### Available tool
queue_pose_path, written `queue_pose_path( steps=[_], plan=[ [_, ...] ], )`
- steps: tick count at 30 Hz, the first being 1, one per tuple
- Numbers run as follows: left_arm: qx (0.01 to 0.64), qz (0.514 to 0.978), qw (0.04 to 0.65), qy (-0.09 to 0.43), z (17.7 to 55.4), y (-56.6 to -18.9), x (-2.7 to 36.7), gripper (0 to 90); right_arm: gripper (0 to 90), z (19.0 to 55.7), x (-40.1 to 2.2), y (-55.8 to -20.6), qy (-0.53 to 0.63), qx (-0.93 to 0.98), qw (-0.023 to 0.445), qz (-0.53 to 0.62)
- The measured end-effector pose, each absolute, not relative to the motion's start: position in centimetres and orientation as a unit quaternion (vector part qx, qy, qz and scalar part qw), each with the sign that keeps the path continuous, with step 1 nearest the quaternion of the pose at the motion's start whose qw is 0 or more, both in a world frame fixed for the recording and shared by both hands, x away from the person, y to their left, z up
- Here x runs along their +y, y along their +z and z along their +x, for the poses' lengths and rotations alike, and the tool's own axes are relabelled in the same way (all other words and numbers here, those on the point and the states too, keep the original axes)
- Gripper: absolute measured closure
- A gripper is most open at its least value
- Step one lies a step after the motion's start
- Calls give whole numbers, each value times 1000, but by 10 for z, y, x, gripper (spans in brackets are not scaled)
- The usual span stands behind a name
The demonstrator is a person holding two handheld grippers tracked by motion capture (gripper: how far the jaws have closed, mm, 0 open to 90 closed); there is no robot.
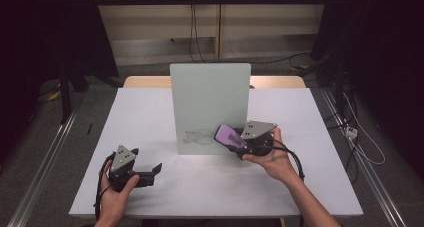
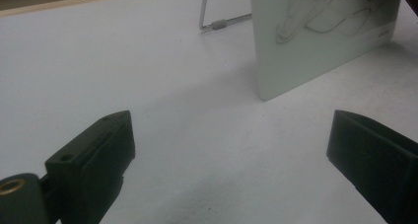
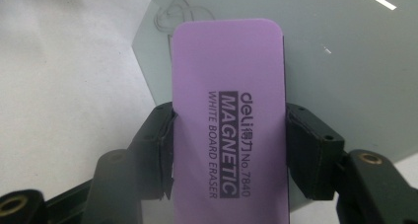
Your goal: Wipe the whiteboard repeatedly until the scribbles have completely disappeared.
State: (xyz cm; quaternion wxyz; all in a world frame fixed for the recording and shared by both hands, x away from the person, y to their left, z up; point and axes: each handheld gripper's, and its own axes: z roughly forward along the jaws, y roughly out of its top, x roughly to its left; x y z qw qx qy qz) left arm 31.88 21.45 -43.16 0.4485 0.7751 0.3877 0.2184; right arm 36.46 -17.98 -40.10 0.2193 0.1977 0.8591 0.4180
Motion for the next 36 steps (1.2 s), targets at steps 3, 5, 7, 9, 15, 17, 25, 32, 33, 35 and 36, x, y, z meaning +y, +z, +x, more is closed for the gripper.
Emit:
queue_pose_path(
  steps=[3,5,7,9,15,17,25,32,33,35,36],
  plan=[
    [387,775,448,219,319,-432,214,43,417,365,-174,-404,412,864,214,193],
    [385,777,448,217,319,-432,213,43,417,365,-169,-405,406,869,211,188],
    [382,777,450,218,319,-431,213,43,417,365,-166,-406,405,870,208,188],
    [381,778,449,219,319,-431,213,43,417,366,-164,-408,410,869,204,189],
    [382,778,449,218,319,-431,213,43,417,367,-154,-413,412,871,193,186],
    [382,778,449,218,320,-431,213,43,417,368,-150,-414,415,870,190,186],
    [385,775,451,219,319,-431,214,43,416,370,-140,-414,425,867,186,184],
    [386,773,454,218,317,-431,216,44,417,373,-148,-393,432,854,213,195],
    [385,774,452,219,317,-431,217,44,417,374,-153,-389,437,849,218,200],
    [386,773,452,220,317,-430,217,44,417,373,-164,-383,445,841,227,211],
    [387,772,453,220,317,-430,217,44,417,373,-170,-382,447,837,231,215]
  ],
)
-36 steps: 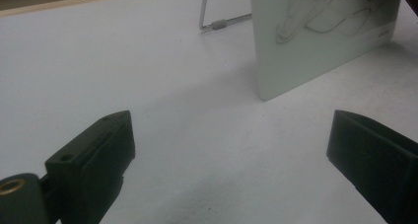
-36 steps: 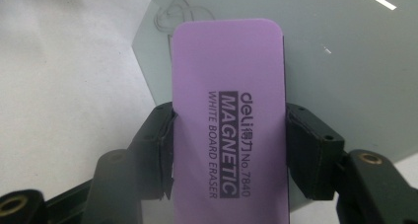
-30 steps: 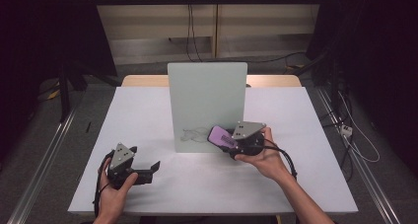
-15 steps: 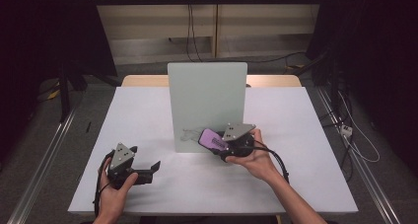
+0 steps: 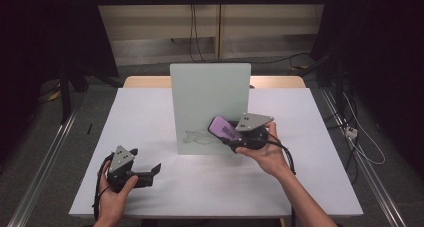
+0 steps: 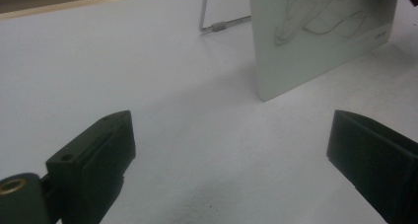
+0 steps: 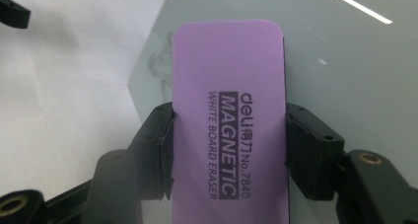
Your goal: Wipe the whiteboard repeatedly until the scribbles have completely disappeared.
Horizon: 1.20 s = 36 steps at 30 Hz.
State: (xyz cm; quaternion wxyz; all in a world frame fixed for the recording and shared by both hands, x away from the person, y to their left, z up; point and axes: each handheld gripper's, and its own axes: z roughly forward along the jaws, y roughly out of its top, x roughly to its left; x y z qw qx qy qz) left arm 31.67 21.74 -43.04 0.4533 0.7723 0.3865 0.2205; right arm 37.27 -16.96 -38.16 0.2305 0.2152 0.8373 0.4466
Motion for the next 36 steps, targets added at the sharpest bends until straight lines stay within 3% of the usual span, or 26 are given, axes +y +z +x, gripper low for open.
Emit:
queue_pose_path(
  steps=[8,36],
  plan=[
    [385,774,452,220,317,-430,215,44,417,364,-193,-388,437,835,239,235],
    [385,775,453,213,319,-432,215,44,416,371,-132,-411,426,862,197,190]
  ],
)
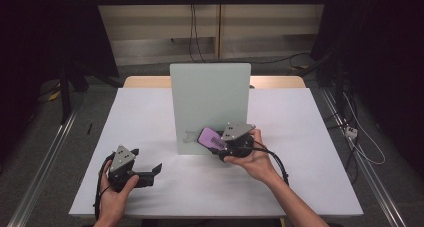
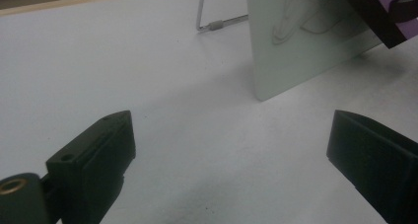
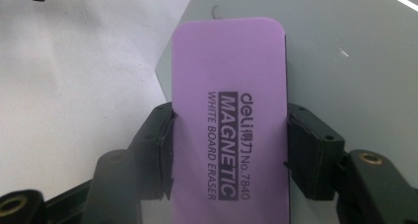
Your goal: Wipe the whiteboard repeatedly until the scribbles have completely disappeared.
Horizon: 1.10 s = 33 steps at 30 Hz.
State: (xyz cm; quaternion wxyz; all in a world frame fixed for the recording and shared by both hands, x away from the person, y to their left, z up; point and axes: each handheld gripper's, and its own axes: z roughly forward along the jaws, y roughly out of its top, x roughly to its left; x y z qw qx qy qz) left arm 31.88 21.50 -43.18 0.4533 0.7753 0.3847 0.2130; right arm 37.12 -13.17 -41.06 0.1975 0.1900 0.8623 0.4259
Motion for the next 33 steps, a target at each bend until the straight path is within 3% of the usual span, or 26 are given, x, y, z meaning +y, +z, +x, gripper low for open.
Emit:
queue_pose_path(
  steps=[14,33],
  plan=[
    [387,774,454,211,319,-431,216,44,415,381,-112,-397,435,859,200,181],
    [387,773,456,211,318,-431,216,44,416,383,-83,-411,430,870,176,164]
  ],
)
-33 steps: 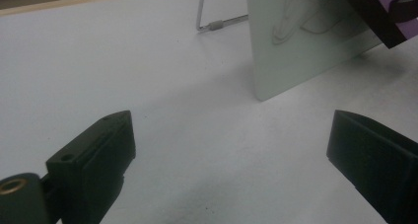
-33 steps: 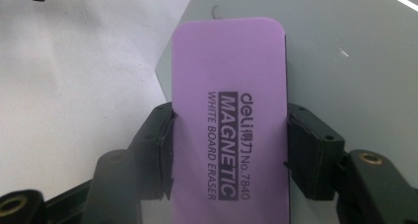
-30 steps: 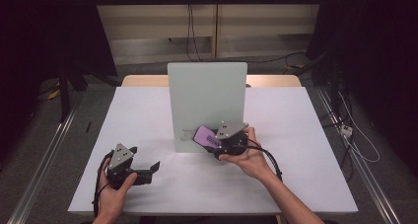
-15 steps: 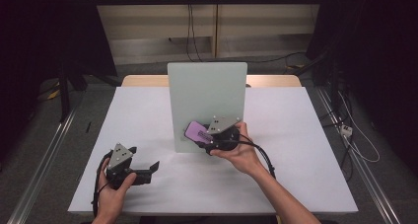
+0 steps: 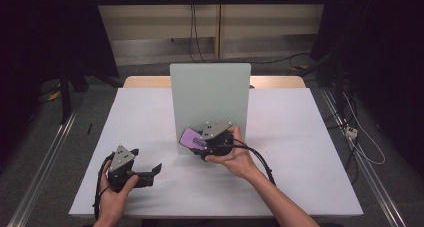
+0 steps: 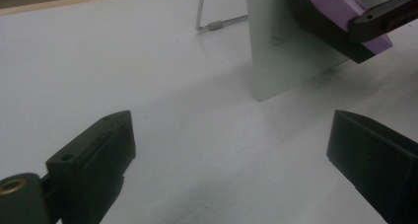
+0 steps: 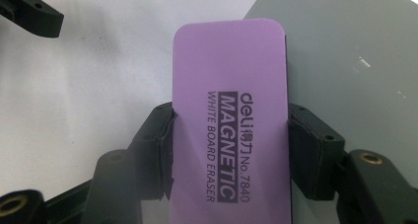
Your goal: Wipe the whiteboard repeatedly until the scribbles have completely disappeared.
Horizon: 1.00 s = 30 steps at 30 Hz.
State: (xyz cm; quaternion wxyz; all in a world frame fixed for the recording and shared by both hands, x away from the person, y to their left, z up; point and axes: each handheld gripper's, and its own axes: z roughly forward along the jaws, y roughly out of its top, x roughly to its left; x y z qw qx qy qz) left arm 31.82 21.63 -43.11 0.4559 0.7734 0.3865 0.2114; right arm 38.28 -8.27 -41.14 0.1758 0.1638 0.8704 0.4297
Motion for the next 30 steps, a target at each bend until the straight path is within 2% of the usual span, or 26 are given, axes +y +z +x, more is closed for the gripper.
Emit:
queue_pose_path(
  steps=[7,16,24,30],
  plan=[
    [387,774,454,212,318,-431,218,44,416,383,-85,-406,428,870,183,163],
    [388,774,453,214,317,-431,217,44,416,382,-126,-383,444,847,218,192],
    [386,775,452,213,318,-431,216,44,416,371,-146,-402,432,854,212,198],
    [384,777,452,212,318,-431,215,44,416,369,-142,-413,431,857,203,195]
  ],
)
